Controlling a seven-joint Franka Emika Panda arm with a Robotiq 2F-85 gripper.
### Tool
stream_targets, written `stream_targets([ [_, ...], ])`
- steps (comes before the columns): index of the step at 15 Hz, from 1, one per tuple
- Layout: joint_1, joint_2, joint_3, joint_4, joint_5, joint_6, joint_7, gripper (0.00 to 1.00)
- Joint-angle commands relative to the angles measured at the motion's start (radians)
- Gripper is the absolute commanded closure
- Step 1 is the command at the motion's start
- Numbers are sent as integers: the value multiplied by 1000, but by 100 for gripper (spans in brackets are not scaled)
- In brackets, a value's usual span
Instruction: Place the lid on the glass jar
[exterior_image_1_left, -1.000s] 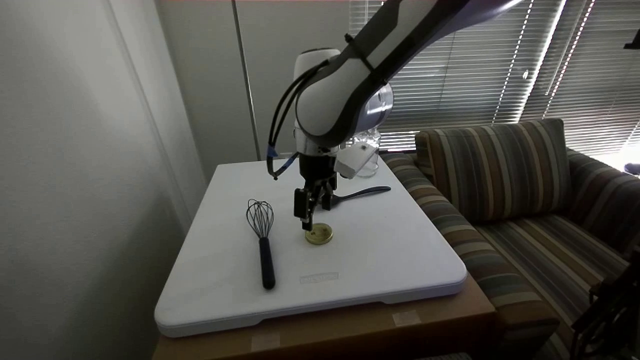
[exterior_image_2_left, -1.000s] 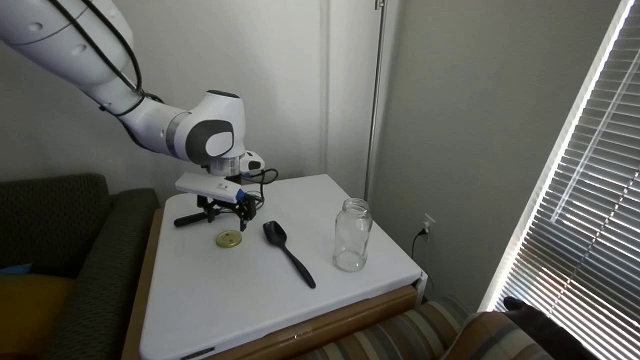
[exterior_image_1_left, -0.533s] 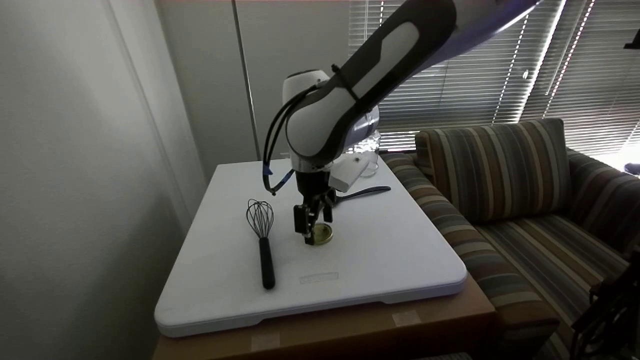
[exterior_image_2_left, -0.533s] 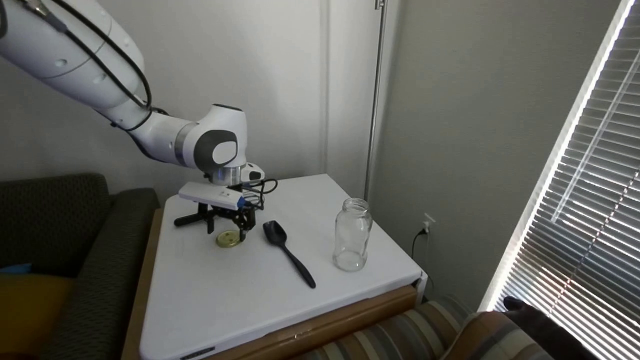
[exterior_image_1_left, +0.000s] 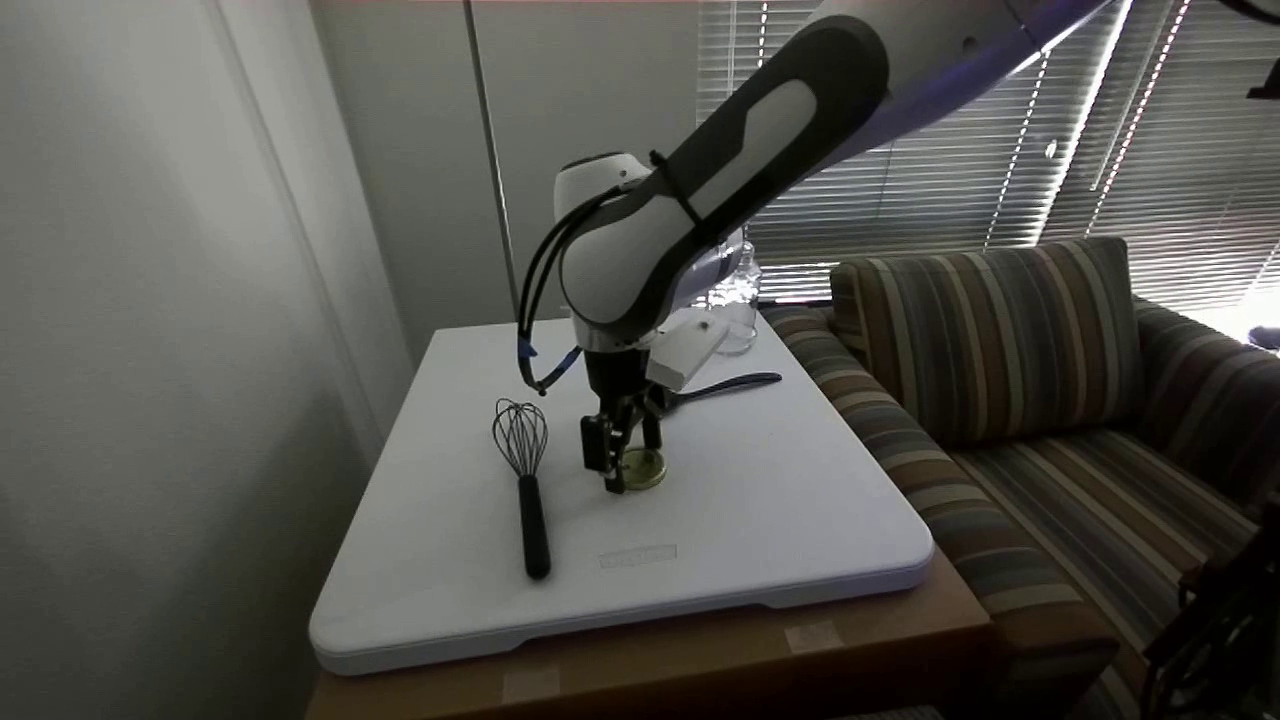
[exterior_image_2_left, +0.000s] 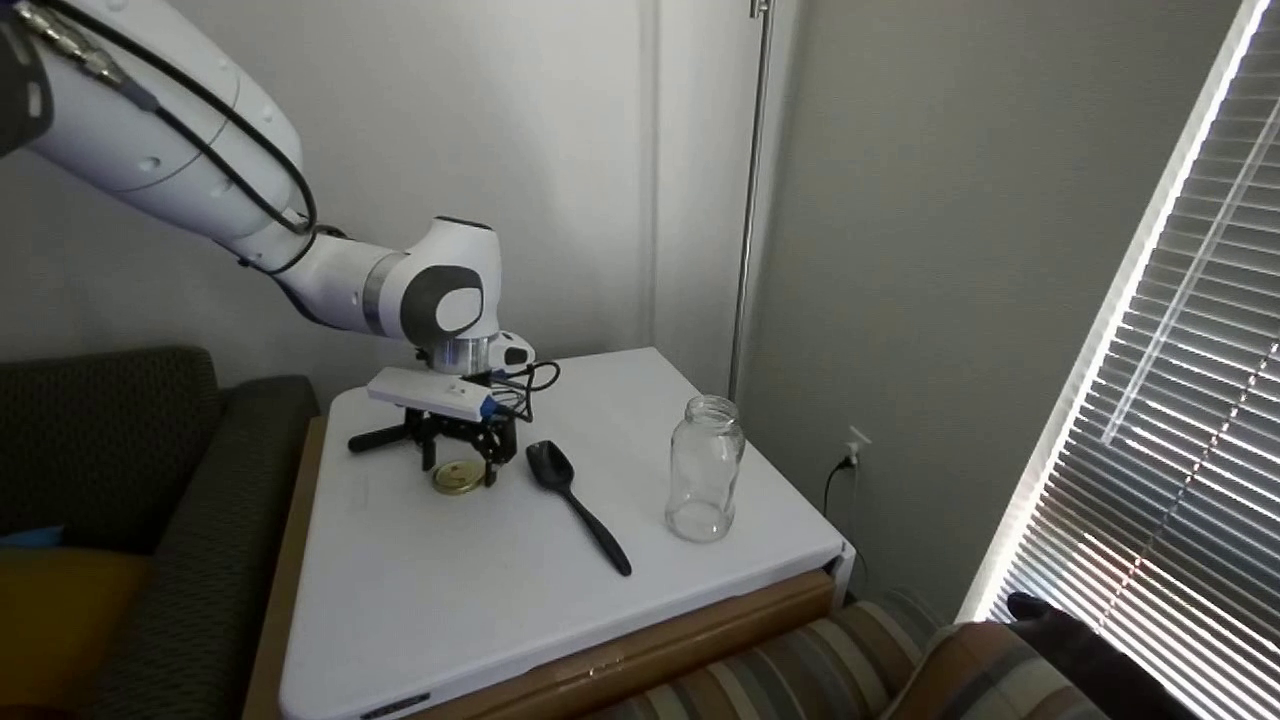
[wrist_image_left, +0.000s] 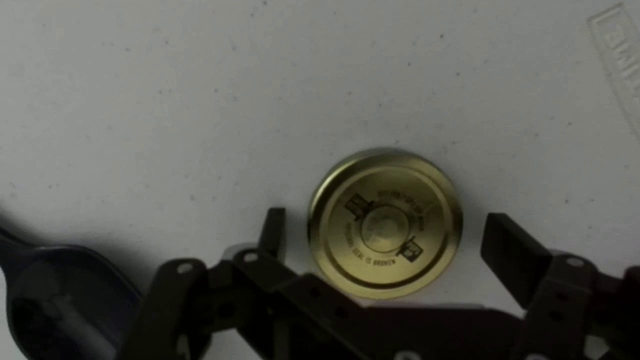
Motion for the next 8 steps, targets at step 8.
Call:
stream_targets([
  [8,6,41,-11,36,7,17,77,13],
])
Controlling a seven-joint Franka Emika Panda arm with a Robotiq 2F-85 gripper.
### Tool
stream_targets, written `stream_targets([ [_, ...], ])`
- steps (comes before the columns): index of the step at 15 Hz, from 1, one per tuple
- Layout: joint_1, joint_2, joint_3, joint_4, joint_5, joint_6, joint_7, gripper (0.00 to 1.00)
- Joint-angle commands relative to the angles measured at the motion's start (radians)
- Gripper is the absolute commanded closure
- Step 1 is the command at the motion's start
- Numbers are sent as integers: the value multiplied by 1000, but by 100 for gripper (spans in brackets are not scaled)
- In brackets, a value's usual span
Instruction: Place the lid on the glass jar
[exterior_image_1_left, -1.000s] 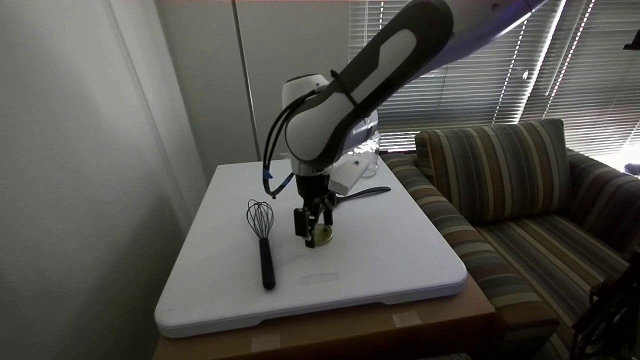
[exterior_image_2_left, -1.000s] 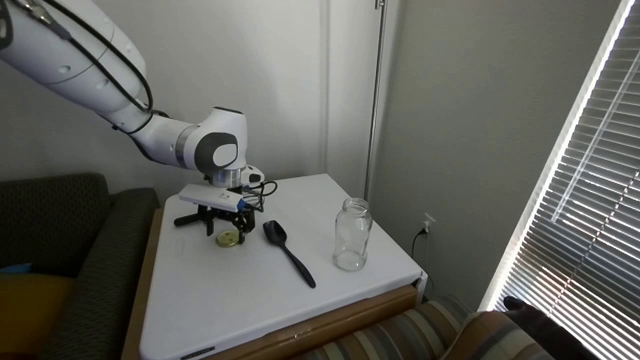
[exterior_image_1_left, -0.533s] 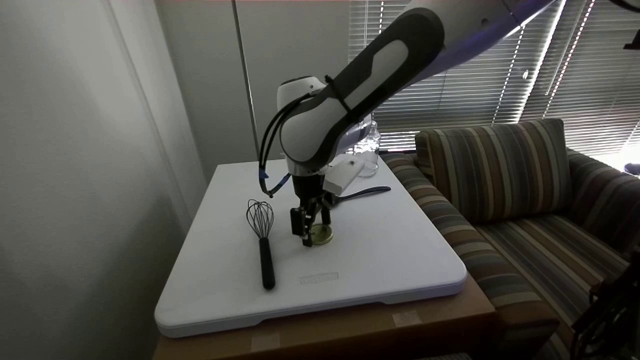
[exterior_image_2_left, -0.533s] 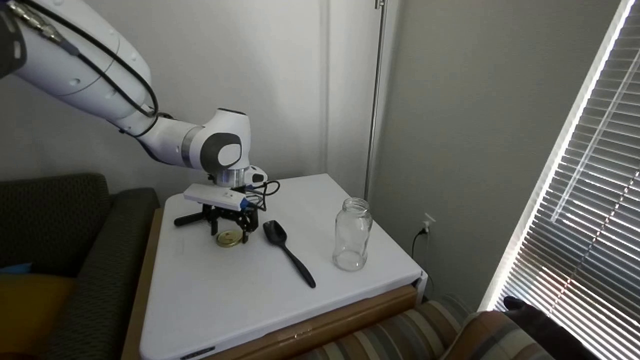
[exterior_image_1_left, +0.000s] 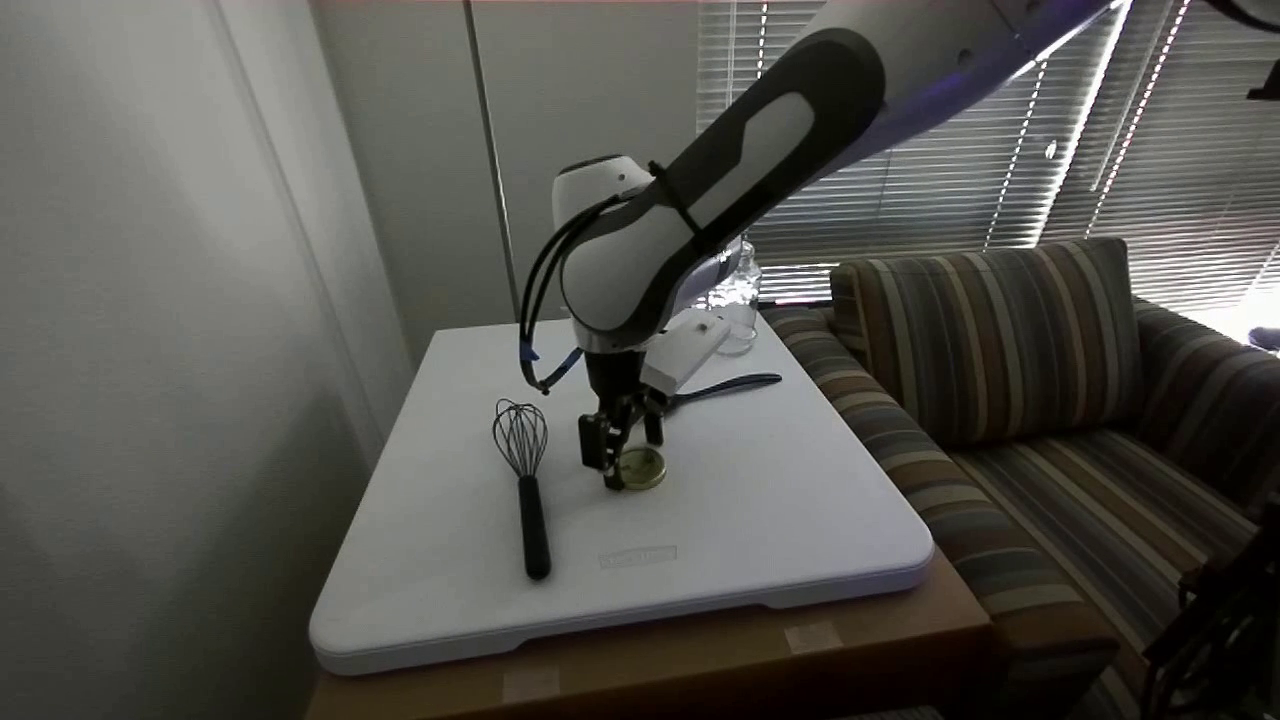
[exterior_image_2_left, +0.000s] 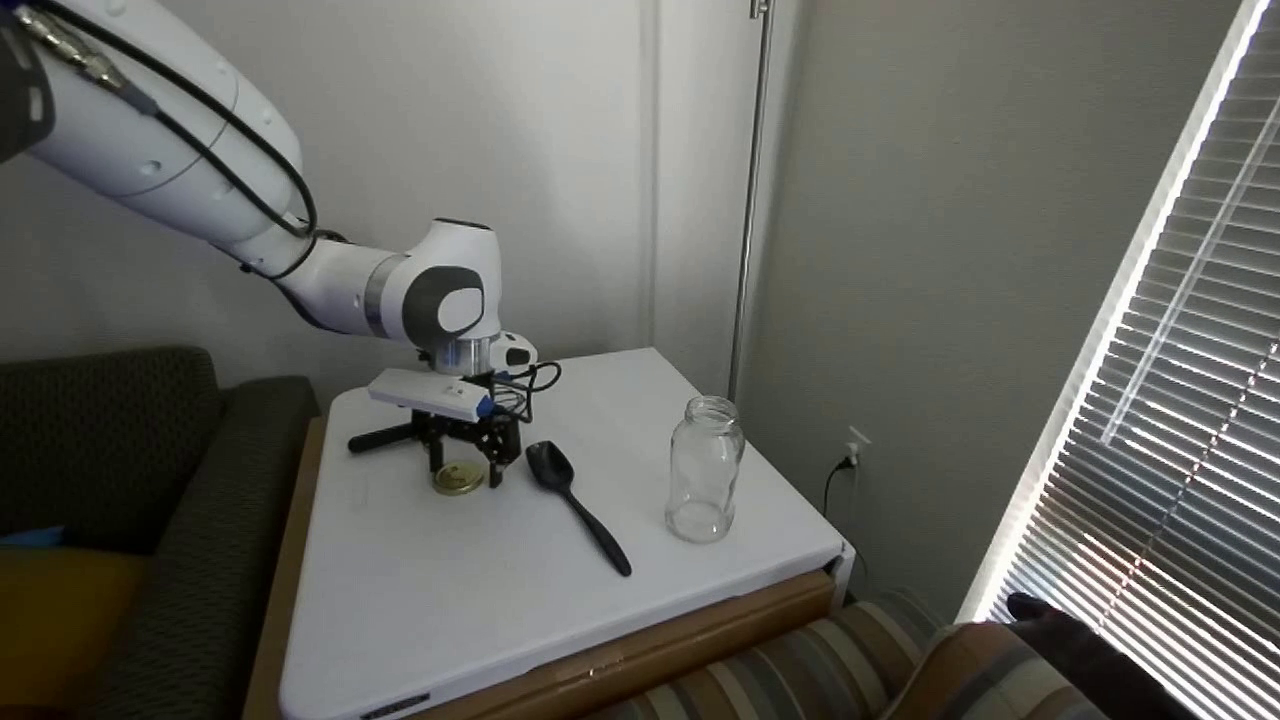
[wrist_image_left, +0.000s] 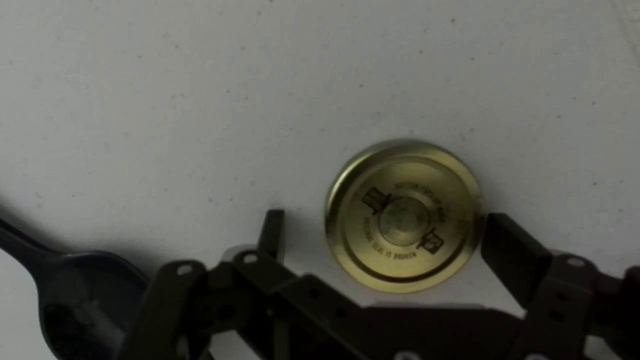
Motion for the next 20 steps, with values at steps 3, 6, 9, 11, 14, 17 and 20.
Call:
stream_targets([
  [3,-12,29,14,28,20,8,2,41],
  [6,-9,18,10,31,14,-24,2,53],
  [9,-2,-5,2,18,4,-22,4,53],
  [11,6,-28,-8,9,-8,-30,7,53],
  [14,12,-63,-14,-1,-20,-42,6,53],
  [17,14,-102,-18,8,-36,-90,-2,53],
  [20,6,-152,-14,19,-44,-153,-20,53],
])
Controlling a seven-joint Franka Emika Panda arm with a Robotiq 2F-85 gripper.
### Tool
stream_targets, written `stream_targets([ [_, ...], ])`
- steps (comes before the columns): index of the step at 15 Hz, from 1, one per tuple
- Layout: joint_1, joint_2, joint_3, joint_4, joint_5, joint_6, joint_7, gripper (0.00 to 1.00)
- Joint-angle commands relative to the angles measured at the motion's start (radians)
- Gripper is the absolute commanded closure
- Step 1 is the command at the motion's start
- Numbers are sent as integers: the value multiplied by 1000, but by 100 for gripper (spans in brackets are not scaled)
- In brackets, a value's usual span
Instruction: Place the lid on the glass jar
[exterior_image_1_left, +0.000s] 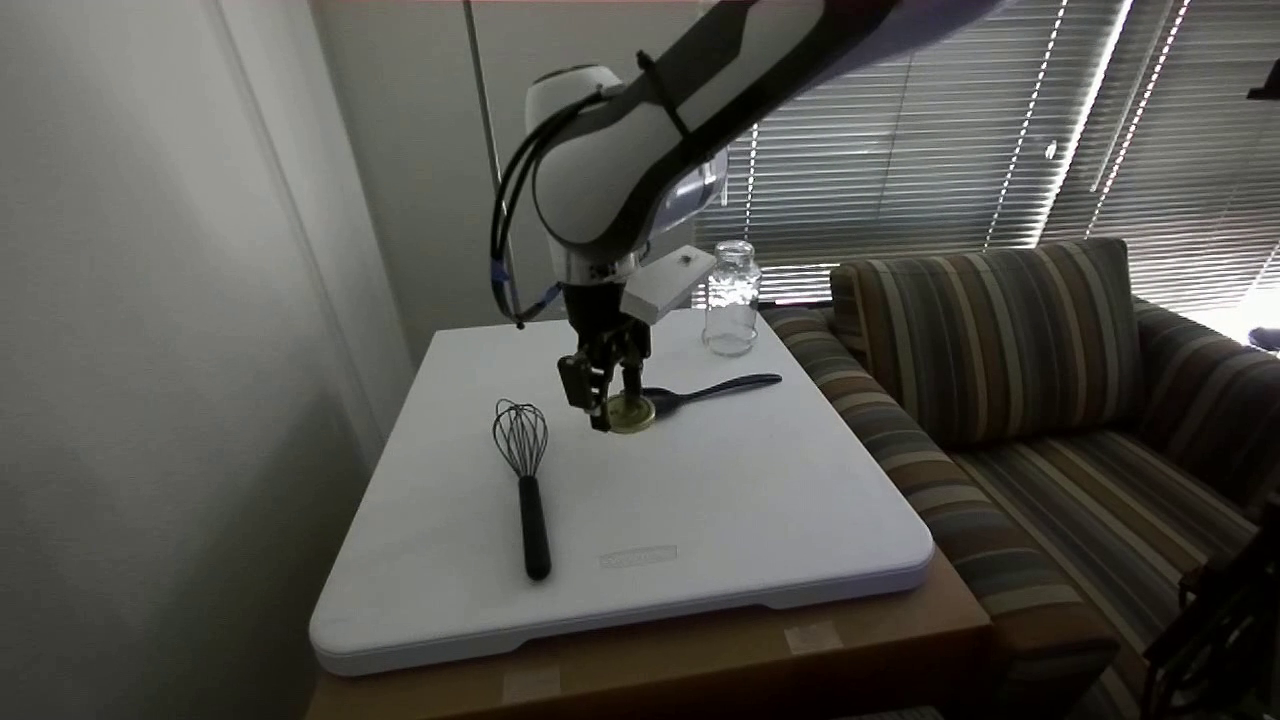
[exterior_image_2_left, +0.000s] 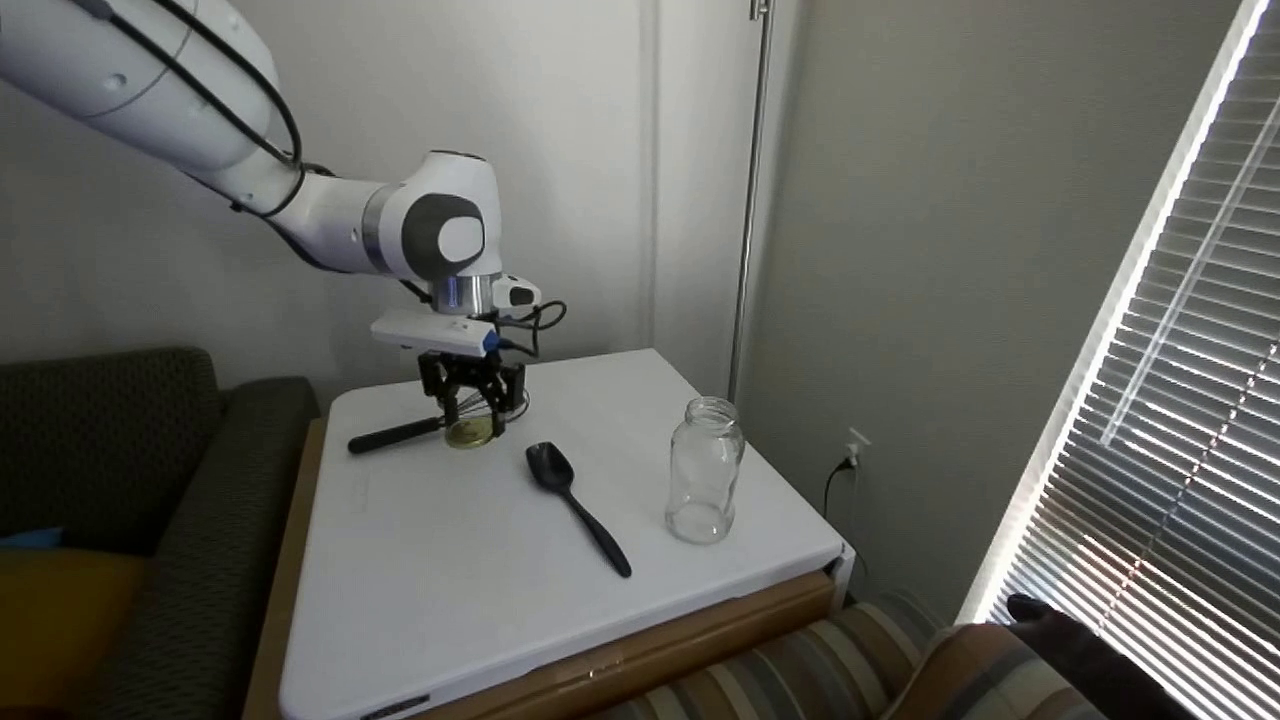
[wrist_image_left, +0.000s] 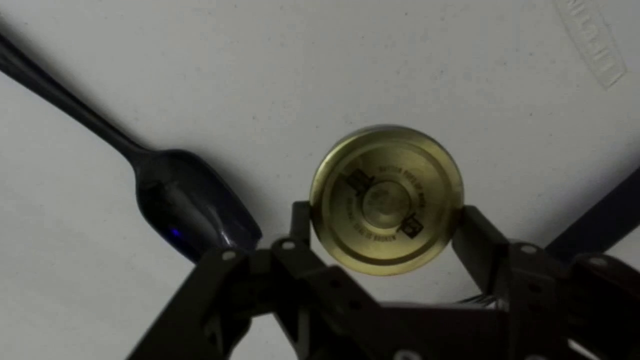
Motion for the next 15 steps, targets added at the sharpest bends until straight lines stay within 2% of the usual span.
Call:
stream_targets([
  [1,-4,-70,-12,0,-15,-89,-30,53],
  [10,-85,-130,-46,150,-5,-299,-70,53],
  [15,-137,-140,-54,200,0,-326,-89,53],
])
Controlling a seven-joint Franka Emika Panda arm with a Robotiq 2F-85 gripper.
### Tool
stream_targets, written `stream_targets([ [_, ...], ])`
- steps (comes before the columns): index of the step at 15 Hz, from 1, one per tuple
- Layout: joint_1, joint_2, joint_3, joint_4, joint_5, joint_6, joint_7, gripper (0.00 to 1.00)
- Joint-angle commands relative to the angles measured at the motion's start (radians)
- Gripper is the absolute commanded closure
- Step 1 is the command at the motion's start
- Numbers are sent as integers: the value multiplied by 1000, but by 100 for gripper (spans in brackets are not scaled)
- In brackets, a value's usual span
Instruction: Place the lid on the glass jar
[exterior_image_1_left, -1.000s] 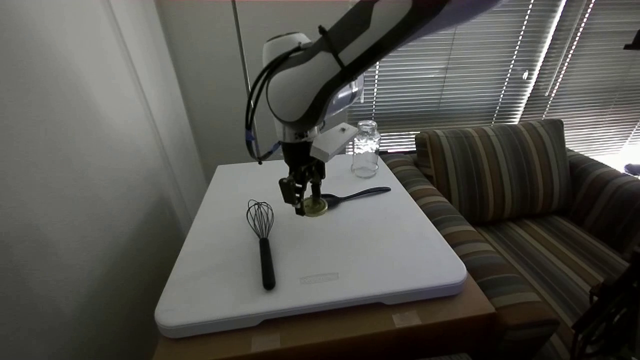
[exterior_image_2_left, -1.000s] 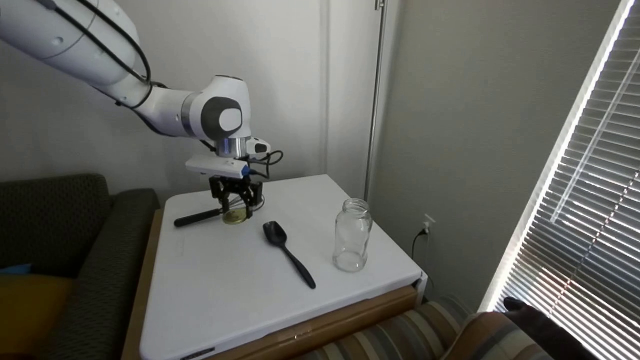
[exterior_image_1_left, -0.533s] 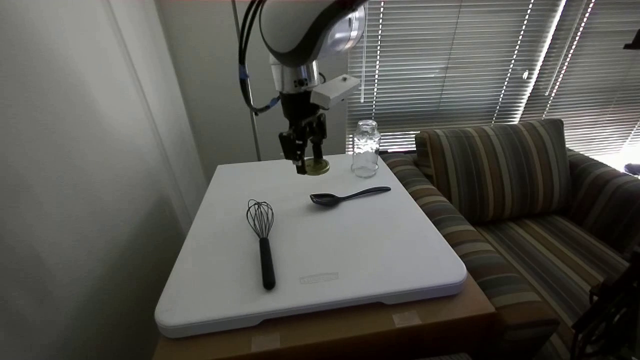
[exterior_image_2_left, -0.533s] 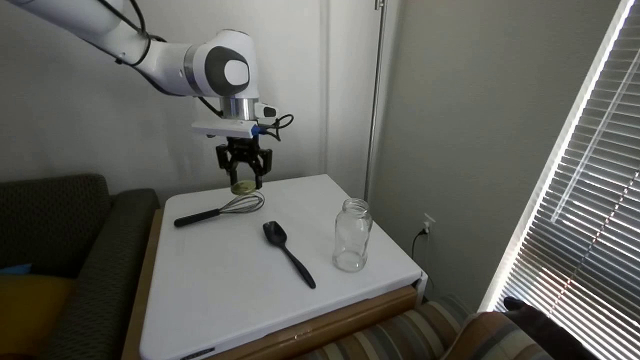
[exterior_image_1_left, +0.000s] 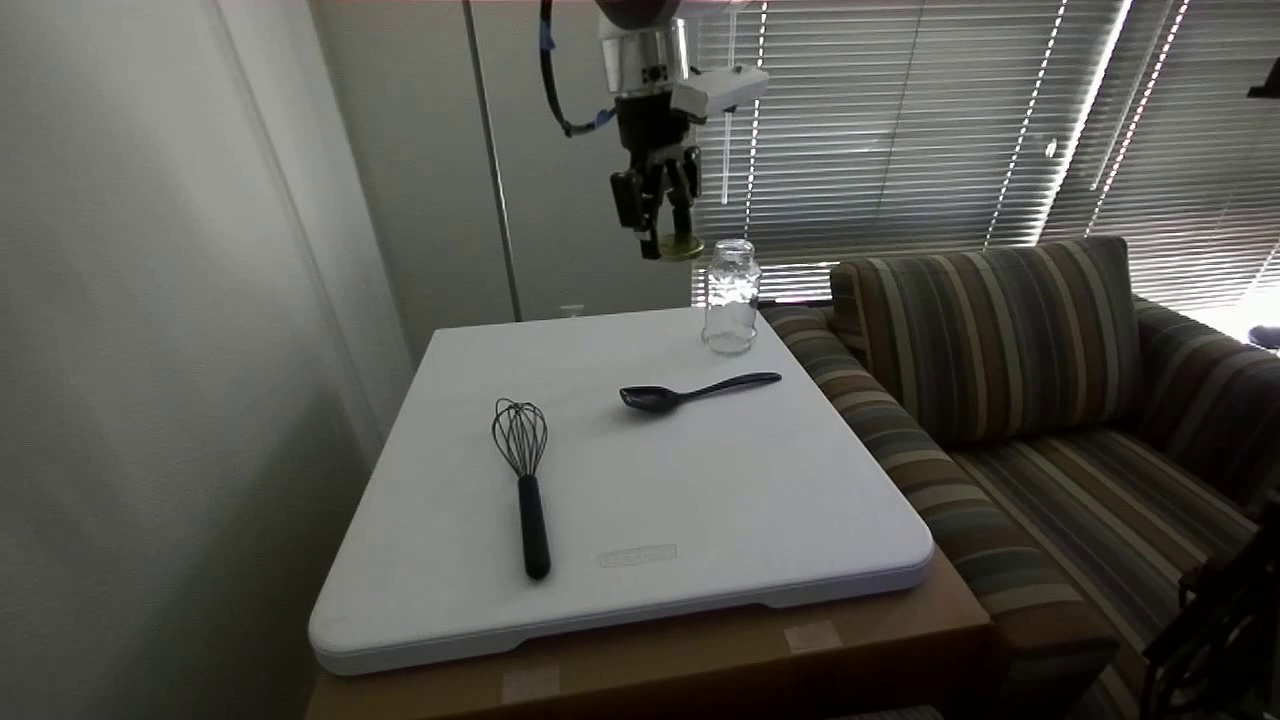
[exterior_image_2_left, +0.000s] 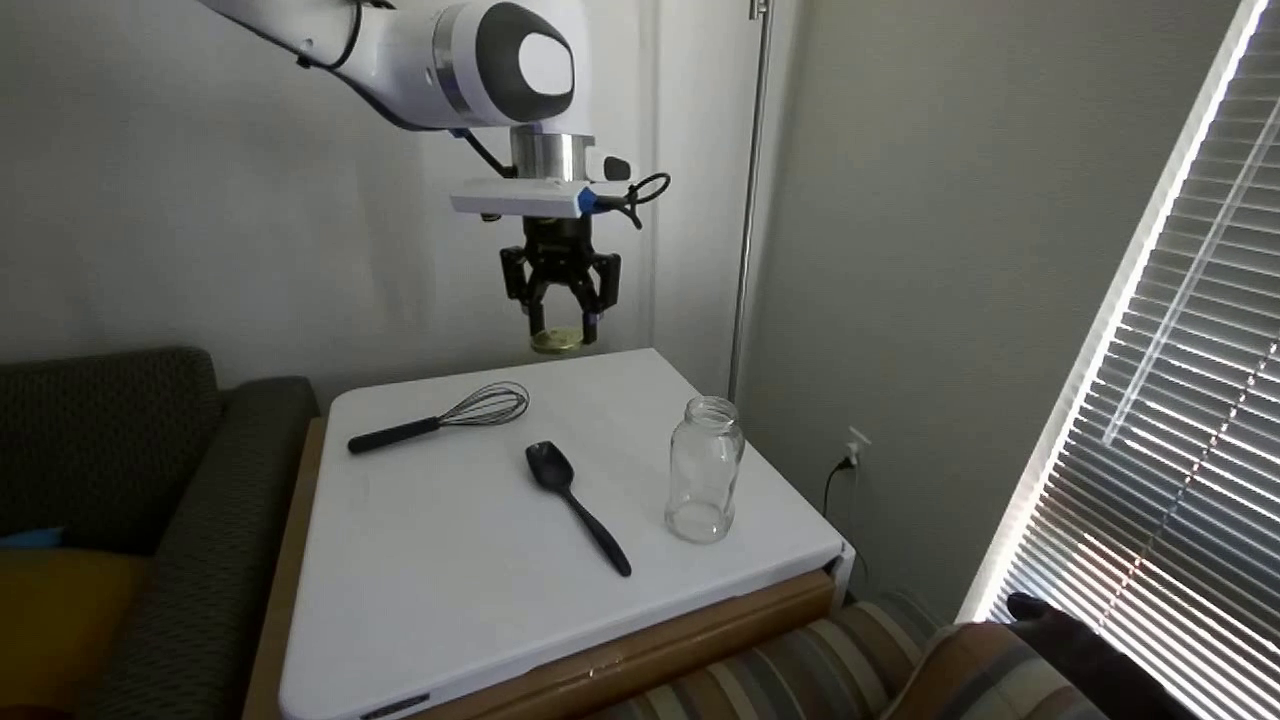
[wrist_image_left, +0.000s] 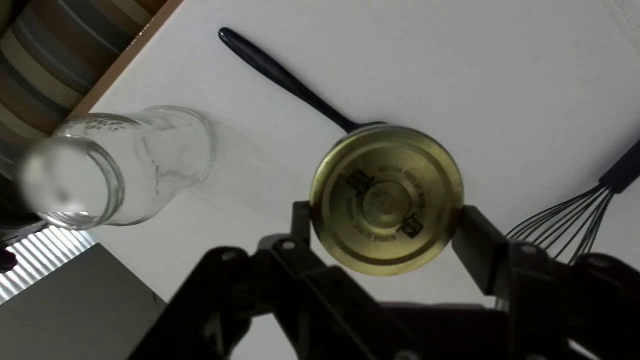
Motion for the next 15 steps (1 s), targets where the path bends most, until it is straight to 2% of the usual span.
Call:
stream_targets([
  [1,-8,2,-3,14,2,-4,-5,28],
  [7,-12,2,-3,28,3,-7,-12,28],
  [8,-12,2,-3,28,3,-8,-12,53],
  [11,-7,43,-23,77,-16,-42,-2,53],
  [15,-38,87,-68,173,-29,-108,18,53],
])
